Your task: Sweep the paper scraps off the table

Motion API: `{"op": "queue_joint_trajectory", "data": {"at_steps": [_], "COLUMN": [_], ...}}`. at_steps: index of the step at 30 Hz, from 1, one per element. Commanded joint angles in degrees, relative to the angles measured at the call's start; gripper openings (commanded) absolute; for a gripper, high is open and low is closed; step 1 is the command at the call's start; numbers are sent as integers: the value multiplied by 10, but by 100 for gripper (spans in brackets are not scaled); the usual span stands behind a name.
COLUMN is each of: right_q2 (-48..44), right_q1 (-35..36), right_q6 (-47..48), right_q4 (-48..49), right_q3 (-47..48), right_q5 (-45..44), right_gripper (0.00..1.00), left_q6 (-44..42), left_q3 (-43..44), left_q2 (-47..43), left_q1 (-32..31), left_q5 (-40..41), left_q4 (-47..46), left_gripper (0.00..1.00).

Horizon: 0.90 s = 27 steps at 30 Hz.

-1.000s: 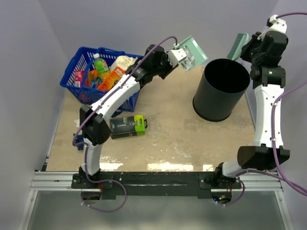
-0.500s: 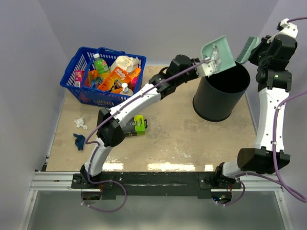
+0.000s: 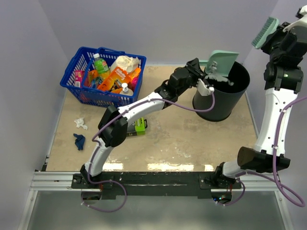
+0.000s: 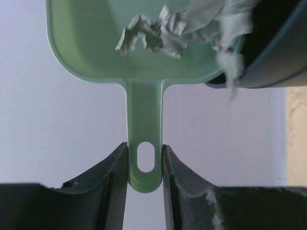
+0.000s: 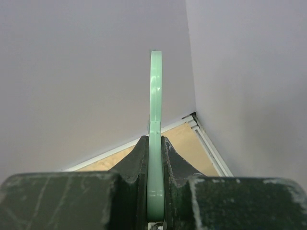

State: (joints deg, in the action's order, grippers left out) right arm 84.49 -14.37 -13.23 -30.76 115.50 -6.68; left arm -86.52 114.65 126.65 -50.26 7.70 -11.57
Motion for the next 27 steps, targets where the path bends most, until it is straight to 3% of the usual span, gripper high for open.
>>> {"op": "queue_joint_trajectory", "data": {"at_steps": [1, 9, 11, 12, 13, 16, 19, 24, 26, 27], "right_q2": [2, 3, 6, 7, 9, 12, 17, 19, 16, 14], "right_q1": [-1, -1, -1, -1, -2, -1, 1, 47, 102, 118], "right_q6": [-5, -18, -21, -24, -24, -16, -18, 14, 62, 75], "right_q4": [22, 24, 25, 25, 26, 33, 40, 46, 40, 37], "right_q3": [7, 2, 4, 5, 5, 6, 9, -3, -21, -30], "right_q5": [-2, 18, 32, 39, 62, 114, 197, 276, 295, 347], "right_gripper": [0, 0, 0, 0, 0, 0, 0, 0, 0, 0], "left_q6": [-82, 42, 119, 161, 261, 443, 526, 536, 529, 532], "left_q3": [14, 41, 57, 79, 90, 90, 74, -102, -148, -159], "left_q2": [-19, -32, -35, -46, -59, -140, -222, -402, -439, -470], "left_q1": [2, 2, 3, 4, 7, 33, 35, 64, 99, 116], "left_q5": [-8, 30, 63, 77, 94, 37, 1, -3, 14, 15], "left_q4": [-171, -198, -175, -136, -104, 41, 184, 219, 223, 230], "left_gripper": [0, 0, 0, 0, 0, 0, 0, 0, 0, 0]}}
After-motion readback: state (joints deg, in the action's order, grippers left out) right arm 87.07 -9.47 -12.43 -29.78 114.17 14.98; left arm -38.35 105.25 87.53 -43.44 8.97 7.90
